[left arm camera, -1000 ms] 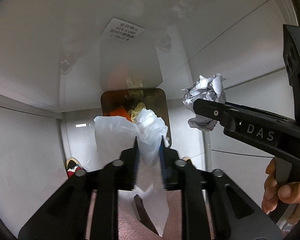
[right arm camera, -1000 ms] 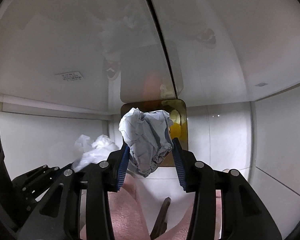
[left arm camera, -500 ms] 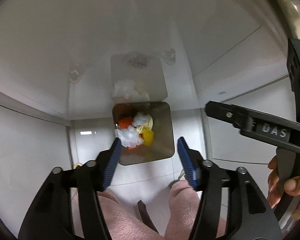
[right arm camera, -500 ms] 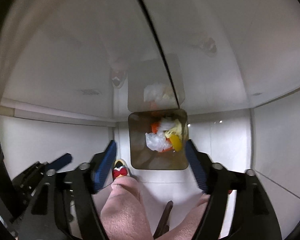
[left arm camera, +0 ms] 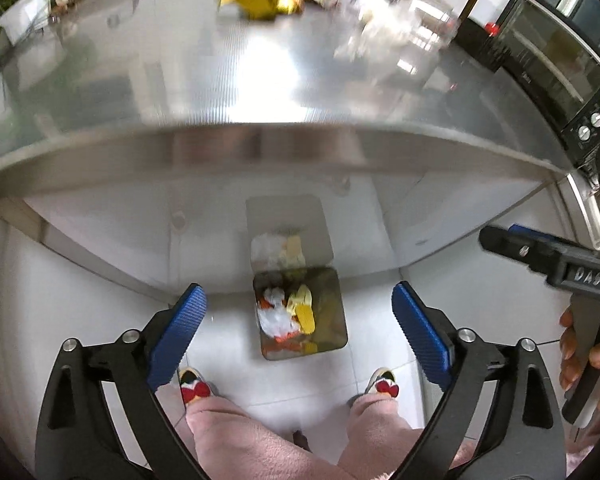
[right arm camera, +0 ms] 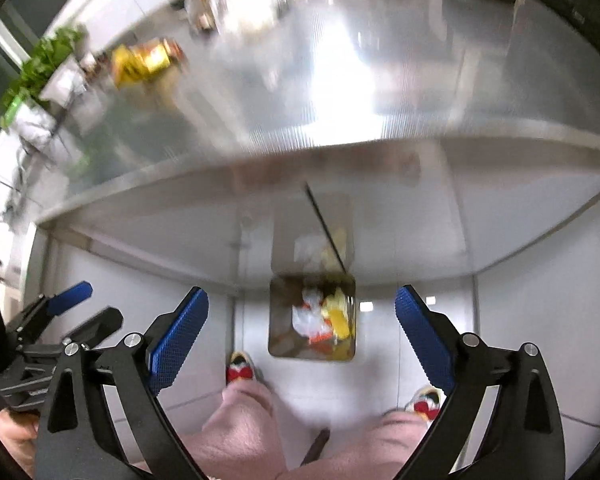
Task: Collect trash
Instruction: 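Open both tools to drop the bag and foil into the bin, then grasp the yellow snack packet with the left tool while the right grasps a clear plastic bag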
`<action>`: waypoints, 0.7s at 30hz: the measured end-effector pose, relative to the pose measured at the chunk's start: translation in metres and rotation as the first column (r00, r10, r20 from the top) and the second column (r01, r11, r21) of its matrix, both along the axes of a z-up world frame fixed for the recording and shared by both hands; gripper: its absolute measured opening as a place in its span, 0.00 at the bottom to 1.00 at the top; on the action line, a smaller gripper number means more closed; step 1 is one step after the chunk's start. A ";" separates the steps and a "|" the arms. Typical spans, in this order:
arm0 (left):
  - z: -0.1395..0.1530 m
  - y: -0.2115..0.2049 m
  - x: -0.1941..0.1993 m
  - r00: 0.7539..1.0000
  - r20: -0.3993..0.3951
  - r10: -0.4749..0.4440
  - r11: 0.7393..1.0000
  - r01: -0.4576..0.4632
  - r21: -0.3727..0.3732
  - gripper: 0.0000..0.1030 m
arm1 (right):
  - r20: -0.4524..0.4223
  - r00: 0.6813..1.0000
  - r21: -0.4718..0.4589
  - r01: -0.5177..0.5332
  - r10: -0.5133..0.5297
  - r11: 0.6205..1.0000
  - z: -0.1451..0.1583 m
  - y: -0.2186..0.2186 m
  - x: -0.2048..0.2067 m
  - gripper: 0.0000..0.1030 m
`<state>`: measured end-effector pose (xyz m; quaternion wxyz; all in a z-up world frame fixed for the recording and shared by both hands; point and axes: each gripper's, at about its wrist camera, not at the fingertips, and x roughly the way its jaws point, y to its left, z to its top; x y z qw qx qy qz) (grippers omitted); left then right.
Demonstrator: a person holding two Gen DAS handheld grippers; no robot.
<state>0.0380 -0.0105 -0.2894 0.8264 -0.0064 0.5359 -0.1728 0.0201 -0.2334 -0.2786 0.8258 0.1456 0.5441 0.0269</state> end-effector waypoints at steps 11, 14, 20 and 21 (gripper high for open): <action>0.089 -0.002 0.029 0.983 0.185 0.001 1.000 0.001 -0.012 0.92 | 0.175 0.984 -0.042 0.025 -0.017 0.999 0.078 -0.015 0.042 0.93; 0.098 0.000 0.050 0.976 0.215 0.015 1.000 -0.016 0.004 0.92 | 0.196 0.980 -0.051 0.024 -0.014 0.998 0.085 -0.013 0.064 0.93; 0.108 0.002 0.096 0.969 0.246 0.034 0.999 -0.038 0.012 0.92 | 0.208 0.978 -0.070 0.022 -0.008 0.997 0.087 -0.009 0.108 0.93; 0.108 0.002 0.103 0.968 0.249 0.037 0.999 -0.042 0.014 0.92 | 0.206 0.978 -0.068 0.022 -0.008 0.997 0.086 -0.008 0.116 0.93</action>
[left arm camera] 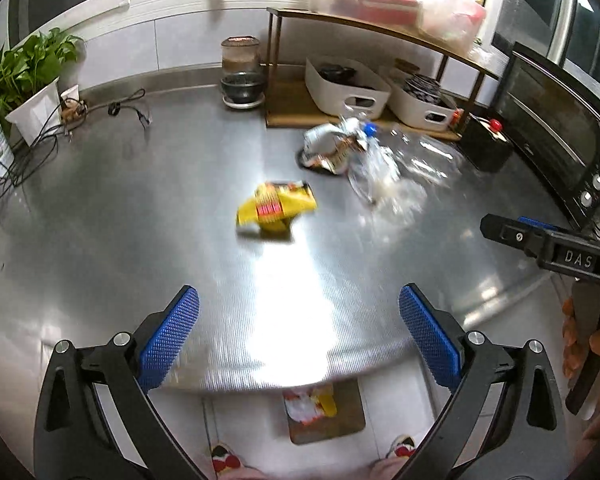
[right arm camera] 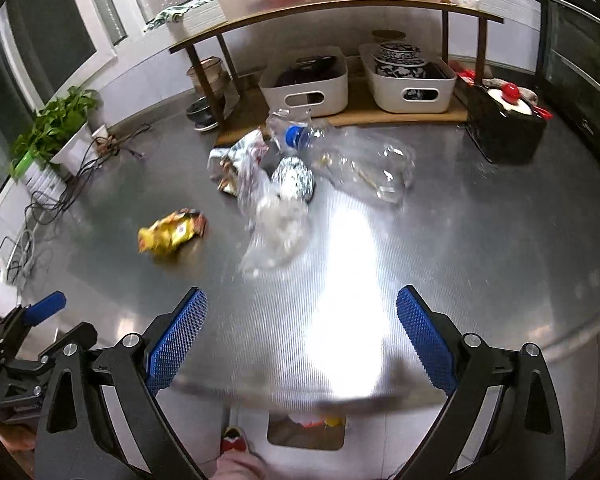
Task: Collect trash
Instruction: 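Grasp the yellow snack packet with the left tool while the right grasps a clear plastic bag, then carry the yellow packet and clear bag in both tools over the trash bin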
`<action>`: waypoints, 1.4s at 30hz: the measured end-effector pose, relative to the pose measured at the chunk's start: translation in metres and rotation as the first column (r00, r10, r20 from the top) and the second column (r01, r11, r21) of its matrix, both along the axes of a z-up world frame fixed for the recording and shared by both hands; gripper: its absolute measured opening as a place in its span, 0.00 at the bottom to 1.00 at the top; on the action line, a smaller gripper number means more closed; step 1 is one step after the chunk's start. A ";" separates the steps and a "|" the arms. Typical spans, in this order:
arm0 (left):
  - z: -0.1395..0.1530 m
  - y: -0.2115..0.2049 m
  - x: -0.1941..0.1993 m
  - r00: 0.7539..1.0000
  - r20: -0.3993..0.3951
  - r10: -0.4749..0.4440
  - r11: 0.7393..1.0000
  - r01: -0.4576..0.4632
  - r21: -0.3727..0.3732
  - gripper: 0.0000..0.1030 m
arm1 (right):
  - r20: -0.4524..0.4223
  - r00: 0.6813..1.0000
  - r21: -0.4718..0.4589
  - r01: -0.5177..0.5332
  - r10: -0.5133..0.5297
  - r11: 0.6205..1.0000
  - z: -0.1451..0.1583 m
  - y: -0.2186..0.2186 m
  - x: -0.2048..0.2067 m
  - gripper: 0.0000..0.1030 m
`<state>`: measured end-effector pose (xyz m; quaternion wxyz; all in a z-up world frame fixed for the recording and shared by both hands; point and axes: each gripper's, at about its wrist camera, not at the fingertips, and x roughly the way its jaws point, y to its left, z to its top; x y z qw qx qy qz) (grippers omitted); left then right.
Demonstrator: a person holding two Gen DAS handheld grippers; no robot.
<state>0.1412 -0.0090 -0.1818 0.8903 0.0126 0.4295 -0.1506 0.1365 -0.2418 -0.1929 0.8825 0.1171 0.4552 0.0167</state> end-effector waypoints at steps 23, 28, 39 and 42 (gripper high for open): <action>-0.056 -0.020 0.122 0.994 -0.108 -0.015 1.000 0.017 0.021 0.59 | -0.121 0.990 0.053 -0.062 0.068 0.997 -0.064 0.011 0.089 0.48; -0.056 -0.022 0.121 0.993 -0.107 -0.041 0.999 0.042 0.010 0.47 | -0.131 0.987 0.061 -0.085 0.093 0.994 -0.066 0.011 0.082 0.23; -0.047 -0.018 0.080 0.993 -0.107 -0.048 0.999 0.050 0.021 0.37 | -0.104 0.988 0.076 -0.110 0.118 0.991 -0.048 0.007 0.036 0.10; -0.045 -0.014 0.062 0.993 -0.112 -0.040 0.999 0.042 0.013 0.36 | -0.091 0.988 0.080 -0.118 0.125 0.990 -0.043 0.011 0.019 0.10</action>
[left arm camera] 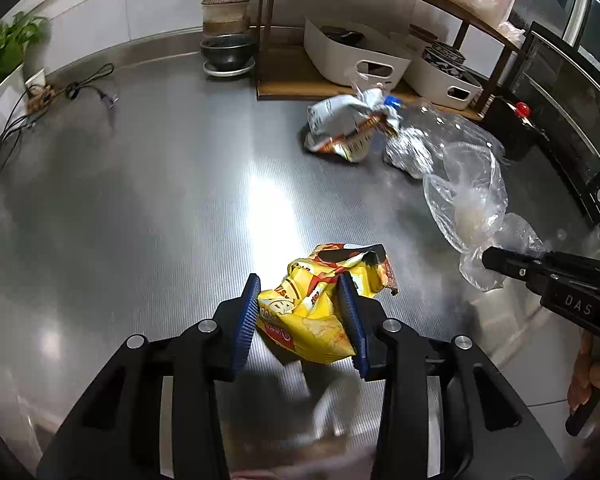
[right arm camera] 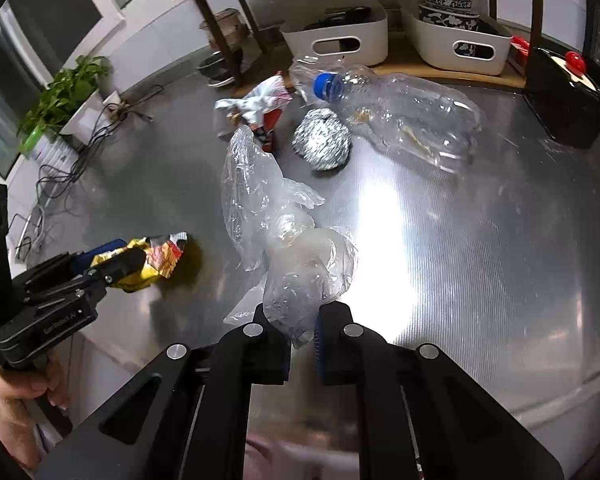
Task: Collect trash
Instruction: 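Carry the yellow packet and clear bag in both tools over the trash bin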
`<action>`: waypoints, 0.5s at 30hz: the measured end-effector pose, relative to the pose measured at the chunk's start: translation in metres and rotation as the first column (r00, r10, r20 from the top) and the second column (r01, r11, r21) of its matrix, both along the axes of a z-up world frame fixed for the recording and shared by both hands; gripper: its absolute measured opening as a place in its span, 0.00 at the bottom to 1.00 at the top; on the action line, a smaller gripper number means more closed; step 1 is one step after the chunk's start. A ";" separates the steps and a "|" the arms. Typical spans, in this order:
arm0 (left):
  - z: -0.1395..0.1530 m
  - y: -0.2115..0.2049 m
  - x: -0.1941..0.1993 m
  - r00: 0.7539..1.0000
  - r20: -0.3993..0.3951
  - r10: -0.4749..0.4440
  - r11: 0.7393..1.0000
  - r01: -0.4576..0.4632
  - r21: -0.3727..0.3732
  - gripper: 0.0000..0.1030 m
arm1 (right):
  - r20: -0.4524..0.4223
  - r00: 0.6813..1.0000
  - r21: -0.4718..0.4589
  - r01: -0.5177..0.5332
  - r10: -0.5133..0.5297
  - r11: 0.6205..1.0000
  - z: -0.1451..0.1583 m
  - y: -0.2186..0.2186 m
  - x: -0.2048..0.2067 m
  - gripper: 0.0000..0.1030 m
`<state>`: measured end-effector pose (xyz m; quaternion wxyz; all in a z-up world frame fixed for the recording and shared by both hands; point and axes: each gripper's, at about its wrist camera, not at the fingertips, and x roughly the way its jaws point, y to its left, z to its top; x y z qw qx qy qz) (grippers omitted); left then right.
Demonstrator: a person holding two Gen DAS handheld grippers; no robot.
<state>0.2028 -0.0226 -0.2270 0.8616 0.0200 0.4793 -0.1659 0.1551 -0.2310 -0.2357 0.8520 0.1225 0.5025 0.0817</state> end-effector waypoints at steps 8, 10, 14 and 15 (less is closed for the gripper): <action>0.013 0.012 -0.067 1.000 0.013 0.010 1.000 -0.010 -0.003 0.36 | 0.016 1.000 0.024 -0.017 0.017 1.000 0.008 0.013 -0.050 0.10; 0.017 0.015 -0.084 1.000 0.022 0.014 1.000 -0.014 0.002 0.36 | 0.016 1.000 0.029 -0.023 0.022 0.999 0.010 0.015 -0.066 0.10; 0.020 0.019 -0.117 1.000 0.021 0.021 1.000 -0.021 0.006 0.36 | 0.006 0.999 0.033 -0.038 0.038 0.999 0.011 0.020 -0.094 0.10; 0.019 0.020 -0.124 1.000 0.018 0.020 1.000 -0.020 0.006 0.36 | 0.003 0.999 0.034 -0.044 0.044 0.998 0.011 0.021 -0.103 0.10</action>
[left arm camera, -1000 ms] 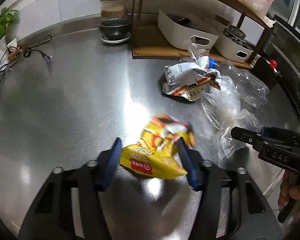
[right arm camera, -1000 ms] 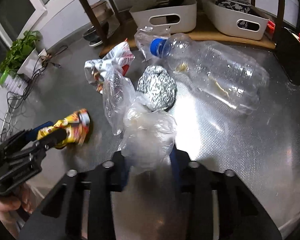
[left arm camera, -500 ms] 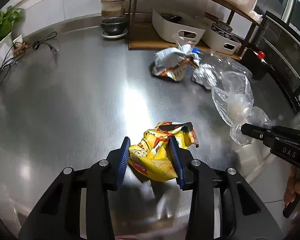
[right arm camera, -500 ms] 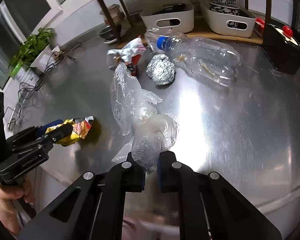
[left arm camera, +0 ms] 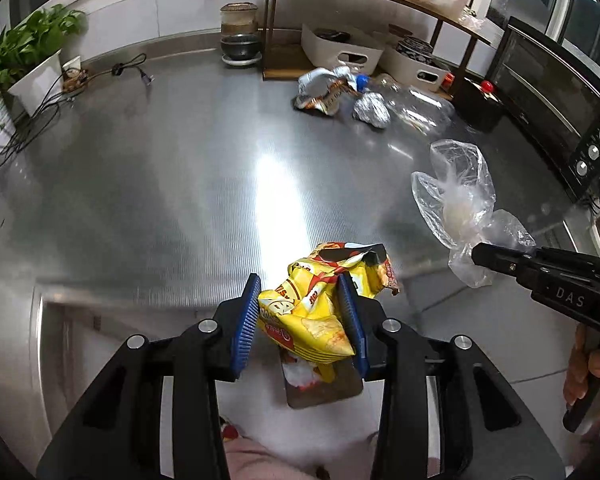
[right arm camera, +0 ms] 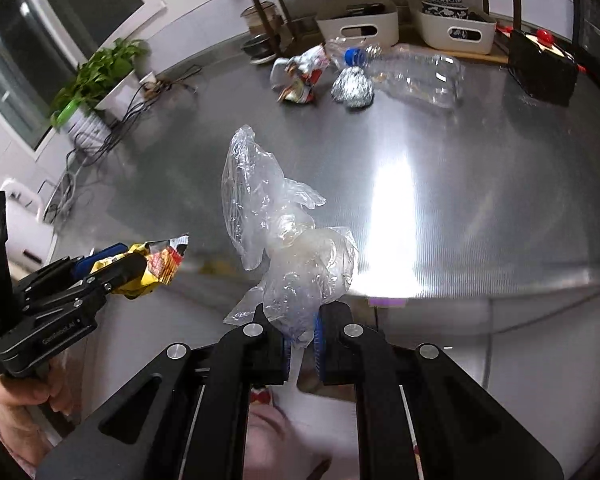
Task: Collect trash
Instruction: 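Carry the yellow packet and clear bag in both tools over the trash bin, then open both tools to drop the packet and bag into the bin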
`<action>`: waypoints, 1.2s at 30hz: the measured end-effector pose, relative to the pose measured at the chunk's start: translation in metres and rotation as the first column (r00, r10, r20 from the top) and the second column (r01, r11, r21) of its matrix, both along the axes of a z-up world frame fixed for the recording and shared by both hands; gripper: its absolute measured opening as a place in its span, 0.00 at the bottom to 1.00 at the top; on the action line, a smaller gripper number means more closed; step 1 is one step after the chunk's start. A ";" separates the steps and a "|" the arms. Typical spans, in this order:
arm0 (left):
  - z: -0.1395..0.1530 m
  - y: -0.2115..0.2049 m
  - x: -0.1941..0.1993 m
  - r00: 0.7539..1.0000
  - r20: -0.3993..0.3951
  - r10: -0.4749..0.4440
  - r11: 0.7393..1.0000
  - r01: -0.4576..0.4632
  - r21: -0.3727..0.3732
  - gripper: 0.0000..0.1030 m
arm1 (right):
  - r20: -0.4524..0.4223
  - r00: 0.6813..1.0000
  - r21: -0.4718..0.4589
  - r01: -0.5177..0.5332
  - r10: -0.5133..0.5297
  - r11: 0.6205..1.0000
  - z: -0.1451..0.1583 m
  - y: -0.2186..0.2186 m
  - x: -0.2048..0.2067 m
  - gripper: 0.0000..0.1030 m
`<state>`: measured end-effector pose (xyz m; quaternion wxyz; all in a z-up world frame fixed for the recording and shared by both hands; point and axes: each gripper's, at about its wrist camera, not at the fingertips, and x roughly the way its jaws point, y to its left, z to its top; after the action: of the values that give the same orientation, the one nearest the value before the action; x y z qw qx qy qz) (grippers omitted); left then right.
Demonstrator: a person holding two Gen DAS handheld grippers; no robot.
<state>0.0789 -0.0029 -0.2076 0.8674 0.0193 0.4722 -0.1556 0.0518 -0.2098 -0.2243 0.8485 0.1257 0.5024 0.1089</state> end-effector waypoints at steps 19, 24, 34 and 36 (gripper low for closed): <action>-0.130 -0.008 -0.075 0.961 -0.274 -0.044 0.999 0.045 -0.002 0.36 | -0.308 0.950 -0.002 0.059 -0.057 0.998 -0.132 0.000 -0.057 0.10; -0.173 -0.013 -0.070 0.944 -0.326 -0.039 0.999 0.044 0.008 0.36 | -0.351 0.932 -0.003 0.094 -0.089 0.996 -0.173 0.004 -0.051 0.10; -0.242 -0.027 -0.053 0.925 -0.380 -0.022 0.998 0.040 0.039 0.37 | -0.404 0.903 -0.031 0.149 -0.149 0.988 -0.236 0.007 -0.039 0.13; -0.253 -0.031 -0.050 0.920 -0.391 -0.022 0.997 0.047 0.055 0.38 | -0.418 0.896 -0.036 0.149 -0.150 0.988 -0.245 0.012 -0.034 0.13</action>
<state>0.0293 -0.0339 -0.4611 0.7521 0.0239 0.6397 -0.1566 0.0182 -0.1981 -0.4695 0.7269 0.1827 0.6619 0.0130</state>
